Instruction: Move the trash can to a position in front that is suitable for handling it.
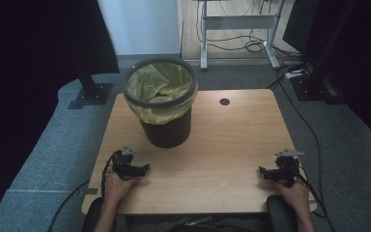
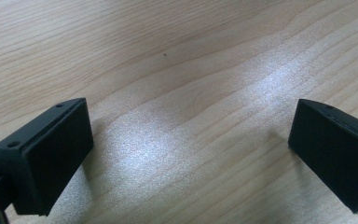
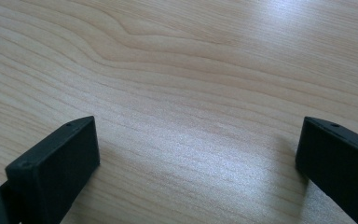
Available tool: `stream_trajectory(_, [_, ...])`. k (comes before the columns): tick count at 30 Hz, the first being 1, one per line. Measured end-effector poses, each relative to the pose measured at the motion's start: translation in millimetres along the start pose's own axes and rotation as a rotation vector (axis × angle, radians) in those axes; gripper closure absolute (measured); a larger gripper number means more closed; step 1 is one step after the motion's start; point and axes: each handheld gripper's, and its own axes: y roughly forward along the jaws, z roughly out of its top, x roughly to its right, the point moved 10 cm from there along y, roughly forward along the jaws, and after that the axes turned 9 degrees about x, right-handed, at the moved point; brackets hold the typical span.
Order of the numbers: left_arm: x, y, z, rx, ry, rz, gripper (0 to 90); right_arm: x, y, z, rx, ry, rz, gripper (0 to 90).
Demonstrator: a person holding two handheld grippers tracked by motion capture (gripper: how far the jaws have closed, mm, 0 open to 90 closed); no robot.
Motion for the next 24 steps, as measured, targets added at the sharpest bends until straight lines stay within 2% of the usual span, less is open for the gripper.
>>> stream_trajectory(8, [-0.5,2.1,1.8,0.0,-0.021,0.023,0.0,-0.1,0.7,0.4,0.0,-0.004,0.004,0.0])
stream_trajectory(17, [-1.0,1.1,1.5,-0.018,0.0,-0.004,0.0,-0.3,1.4,1.0,0.0,-0.007,0.009,0.0])
stream_trajectory(24, [-2.6,2.6,4.9,-0.024,-0.001,-0.04,0.0,-2.9,2.4,1.8,0.0,-0.017,0.024,0.0])
